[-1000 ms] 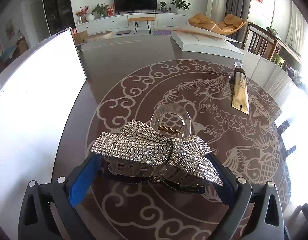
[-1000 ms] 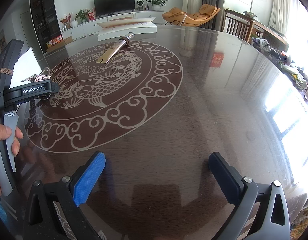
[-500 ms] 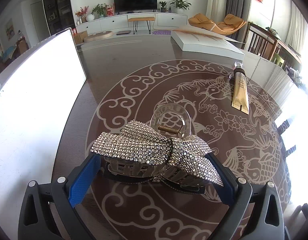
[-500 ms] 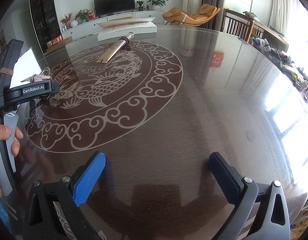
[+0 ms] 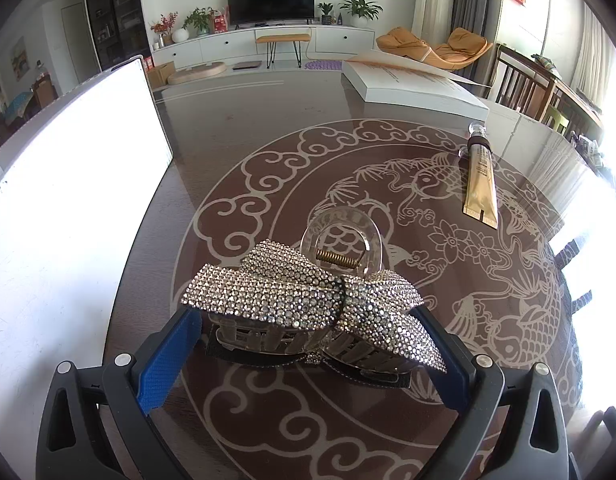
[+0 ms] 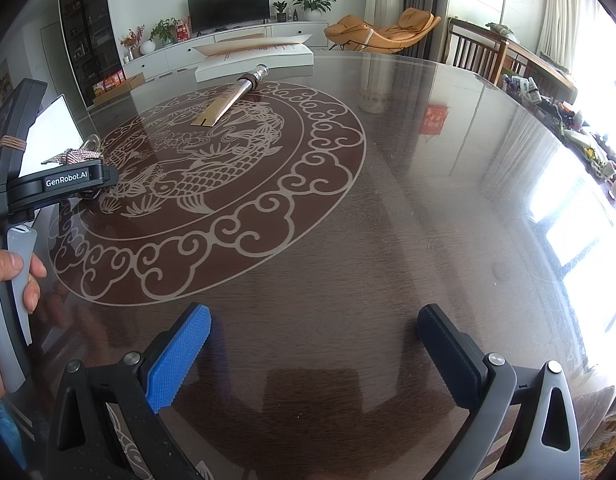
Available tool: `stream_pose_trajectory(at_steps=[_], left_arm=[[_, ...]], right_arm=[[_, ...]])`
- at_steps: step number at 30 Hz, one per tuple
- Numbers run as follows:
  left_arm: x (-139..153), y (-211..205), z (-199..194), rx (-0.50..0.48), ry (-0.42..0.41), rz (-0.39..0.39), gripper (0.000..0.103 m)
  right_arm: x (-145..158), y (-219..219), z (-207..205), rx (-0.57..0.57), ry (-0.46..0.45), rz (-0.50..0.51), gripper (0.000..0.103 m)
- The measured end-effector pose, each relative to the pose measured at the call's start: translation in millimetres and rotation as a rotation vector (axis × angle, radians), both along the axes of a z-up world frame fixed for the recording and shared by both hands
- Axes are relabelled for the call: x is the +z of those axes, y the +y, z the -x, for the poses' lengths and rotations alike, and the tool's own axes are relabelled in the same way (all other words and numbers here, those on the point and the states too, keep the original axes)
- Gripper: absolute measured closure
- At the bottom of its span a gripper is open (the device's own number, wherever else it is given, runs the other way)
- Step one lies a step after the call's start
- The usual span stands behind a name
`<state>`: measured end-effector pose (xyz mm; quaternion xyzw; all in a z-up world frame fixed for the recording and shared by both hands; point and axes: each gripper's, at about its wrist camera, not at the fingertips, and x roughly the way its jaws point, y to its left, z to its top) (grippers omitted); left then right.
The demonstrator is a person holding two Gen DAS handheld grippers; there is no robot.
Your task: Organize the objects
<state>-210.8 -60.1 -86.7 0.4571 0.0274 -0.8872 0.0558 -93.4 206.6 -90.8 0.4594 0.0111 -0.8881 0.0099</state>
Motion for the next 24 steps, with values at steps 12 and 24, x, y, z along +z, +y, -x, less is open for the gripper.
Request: stream_pose_trajectory(at_steps=[12, 24], left_arm=[[-0.1, -0.1, 0.0, 0.0, 0.0, 0.0, 0.0], [-0.2, 0.3, 0.3, 0.0, 0.0, 0.001, 0.0]], right_arm=[[0.0, -0.4, 1.9, 0.01, -0.006, 0.003, 0.0], [9.9, -11.1, 169.2, 0.09, -0.168, 0.227, 0.0]])
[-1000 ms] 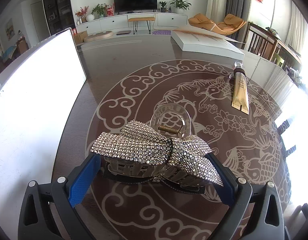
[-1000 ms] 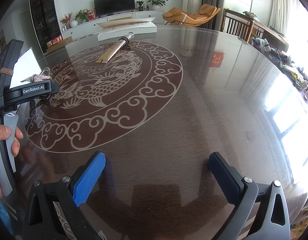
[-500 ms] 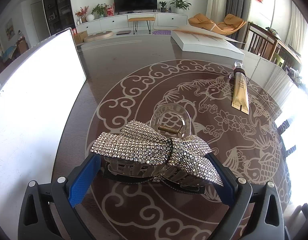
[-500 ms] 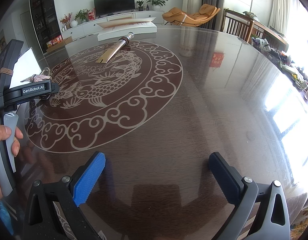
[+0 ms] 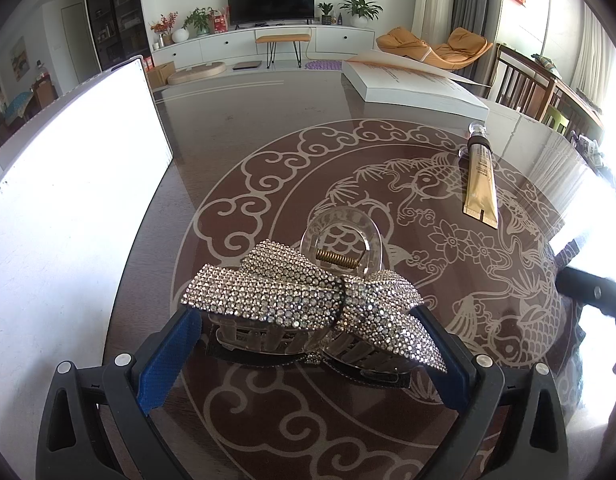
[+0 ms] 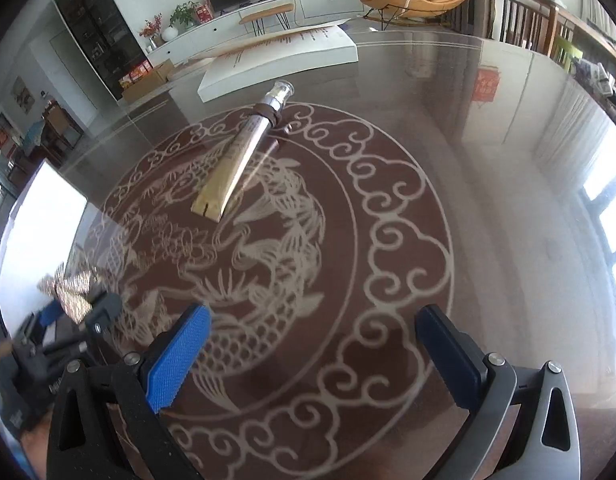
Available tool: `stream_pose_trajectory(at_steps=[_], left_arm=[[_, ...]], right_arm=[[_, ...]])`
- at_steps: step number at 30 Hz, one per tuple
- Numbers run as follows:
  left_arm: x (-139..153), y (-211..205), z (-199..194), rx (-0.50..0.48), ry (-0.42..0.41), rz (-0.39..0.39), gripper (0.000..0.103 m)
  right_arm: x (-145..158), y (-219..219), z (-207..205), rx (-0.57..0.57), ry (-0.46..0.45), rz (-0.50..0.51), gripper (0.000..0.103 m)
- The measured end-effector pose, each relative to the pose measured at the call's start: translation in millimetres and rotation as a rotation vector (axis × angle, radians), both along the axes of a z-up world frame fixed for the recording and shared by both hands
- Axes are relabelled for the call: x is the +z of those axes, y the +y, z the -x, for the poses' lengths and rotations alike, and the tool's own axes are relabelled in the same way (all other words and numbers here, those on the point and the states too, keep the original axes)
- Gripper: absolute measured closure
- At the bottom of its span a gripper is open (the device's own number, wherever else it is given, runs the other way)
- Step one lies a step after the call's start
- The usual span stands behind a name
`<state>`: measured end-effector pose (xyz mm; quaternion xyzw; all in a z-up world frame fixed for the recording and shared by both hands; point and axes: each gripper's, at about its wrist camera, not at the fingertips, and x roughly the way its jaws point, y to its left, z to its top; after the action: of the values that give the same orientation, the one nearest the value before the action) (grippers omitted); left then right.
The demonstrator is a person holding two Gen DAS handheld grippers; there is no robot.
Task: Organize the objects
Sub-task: 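Grasp the gold tube with the right tool while the left tool holds the hair clip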
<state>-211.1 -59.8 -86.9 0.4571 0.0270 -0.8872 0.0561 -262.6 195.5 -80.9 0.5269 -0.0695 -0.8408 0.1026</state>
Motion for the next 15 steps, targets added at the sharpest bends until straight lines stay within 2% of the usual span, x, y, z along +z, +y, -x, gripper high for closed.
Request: stream_pose_trajectory(at_steps=[3, 4, 7, 9, 10, 11, 15], left_arm=[[0.1, -0.3, -0.2, 0.0, 0.0, -0.001, 0.0], [0.1, -0.3, -0.2, 0.0, 0.0, -0.001, 0.0], [0.1, -0.2, -0.1, 0.0, 0.0, -0.001, 0.0], [0.2, -0.3, -0.2, 0.0, 0.0, -0.001, 0.0], [0.2, -0.3, -0.2, 0.0, 0.0, -0.001, 0.0], [0.2, -0.1, 0.0, 0.0, 0.0, -0.001, 0.0], [0.3, -0.4, -1.0, 0.0, 0.0, 0.0, 0.0]], right_arm=[[2.3, -23.5, 48.4, -0.043, -0.011, 0.062, 0.005], [3.1, -35.0, 60.7, -0.046, -0.006, 0.049, 0.011], [2.7, -71.3, 87.0, -0.003, 0.026, -0.04, 0.019], [2.4, -90.2, 91.1, 0.047, 0.068, -0.136, 0.044], [2.5, -94.3, 89.2, 0.064, 0.093, -0.182, 0.066], [2.2, -92.9, 85.7, 0.069, 0.111, -0.196, 0.074], [2.3, -57.5, 56.3, 0.051, 0.149, -0.136, 0.075]])
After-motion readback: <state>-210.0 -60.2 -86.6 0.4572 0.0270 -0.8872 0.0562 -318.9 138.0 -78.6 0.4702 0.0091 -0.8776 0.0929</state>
